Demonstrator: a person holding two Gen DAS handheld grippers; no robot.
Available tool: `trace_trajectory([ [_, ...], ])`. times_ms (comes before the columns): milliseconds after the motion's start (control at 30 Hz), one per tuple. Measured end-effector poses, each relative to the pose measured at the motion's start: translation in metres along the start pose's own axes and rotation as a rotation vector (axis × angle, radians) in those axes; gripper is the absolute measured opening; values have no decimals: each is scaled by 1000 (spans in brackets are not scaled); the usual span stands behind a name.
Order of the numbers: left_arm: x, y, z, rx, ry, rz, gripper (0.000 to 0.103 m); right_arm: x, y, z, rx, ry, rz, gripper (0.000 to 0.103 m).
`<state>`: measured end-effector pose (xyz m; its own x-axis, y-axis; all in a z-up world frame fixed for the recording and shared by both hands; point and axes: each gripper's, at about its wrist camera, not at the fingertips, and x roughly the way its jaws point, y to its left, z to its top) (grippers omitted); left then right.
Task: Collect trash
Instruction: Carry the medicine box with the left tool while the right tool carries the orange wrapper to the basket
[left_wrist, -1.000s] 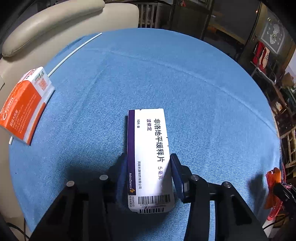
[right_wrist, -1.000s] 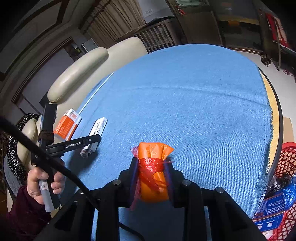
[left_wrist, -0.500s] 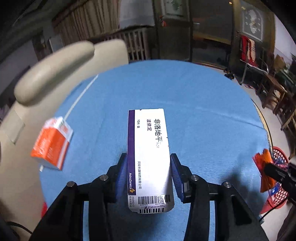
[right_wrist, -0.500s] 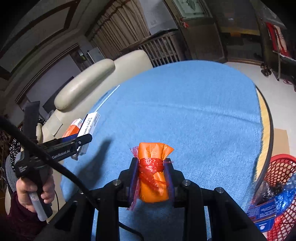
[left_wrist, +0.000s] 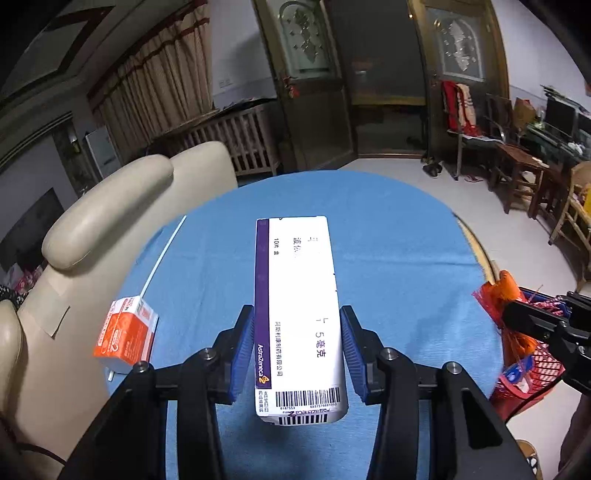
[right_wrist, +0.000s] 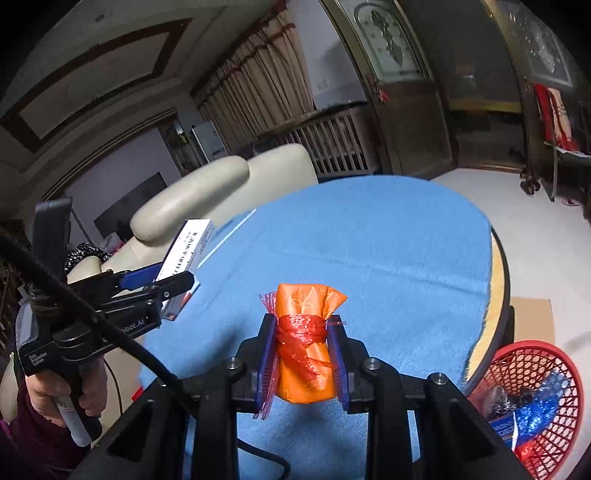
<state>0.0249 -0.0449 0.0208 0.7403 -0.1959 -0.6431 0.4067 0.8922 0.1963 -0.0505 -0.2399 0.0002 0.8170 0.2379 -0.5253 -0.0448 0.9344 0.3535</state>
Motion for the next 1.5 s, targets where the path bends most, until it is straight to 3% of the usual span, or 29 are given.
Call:
trace_trajectory([
  [400, -27, -22, 1, 68, -62, 4, 47, -42, -5, -5, 13, -58, -20, 30],
  [1500, -48, -69, 2, 191, -92, -31, 47, -108, -22, -18, 83, -145, -59, 30],
])
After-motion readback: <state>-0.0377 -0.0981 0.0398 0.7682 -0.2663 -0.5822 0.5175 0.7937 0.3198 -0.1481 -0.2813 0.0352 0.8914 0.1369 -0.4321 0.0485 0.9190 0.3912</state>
